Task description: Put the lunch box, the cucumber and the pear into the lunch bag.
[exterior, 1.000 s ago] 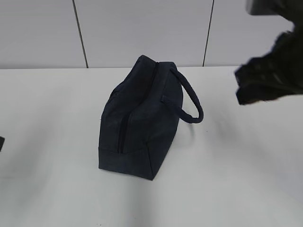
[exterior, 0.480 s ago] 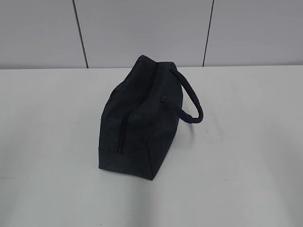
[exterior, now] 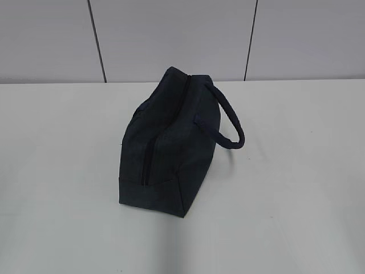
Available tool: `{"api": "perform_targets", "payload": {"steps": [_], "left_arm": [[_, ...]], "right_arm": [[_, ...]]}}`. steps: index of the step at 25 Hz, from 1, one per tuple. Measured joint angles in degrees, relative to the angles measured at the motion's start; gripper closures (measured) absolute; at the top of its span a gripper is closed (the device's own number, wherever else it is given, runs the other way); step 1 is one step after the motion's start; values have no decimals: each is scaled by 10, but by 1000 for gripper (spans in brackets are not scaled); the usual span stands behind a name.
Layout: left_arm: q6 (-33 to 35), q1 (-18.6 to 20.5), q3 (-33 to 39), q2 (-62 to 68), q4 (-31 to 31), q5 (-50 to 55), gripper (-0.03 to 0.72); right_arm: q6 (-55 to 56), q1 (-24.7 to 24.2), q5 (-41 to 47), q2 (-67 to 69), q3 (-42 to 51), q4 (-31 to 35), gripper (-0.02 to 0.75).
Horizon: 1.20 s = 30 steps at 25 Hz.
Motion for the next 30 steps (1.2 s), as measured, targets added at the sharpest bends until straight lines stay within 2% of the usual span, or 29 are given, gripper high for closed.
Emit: {"api": "perform_targets", "payload": {"steps": [4, 11, 30], "left_arm": [[4, 0, 19, -45, 8, -5, 359], [57, 0, 18, -51, -13, -11, 359], [57, 0, 18, -51, -13, -11, 407]], "right_arm": [[-1, 0, 0, -34, 0, -2, 346], [-1, 0, 0, -37, 0, -3, 346], [0, 0, 0, -37, 0, -3, 346]]}}
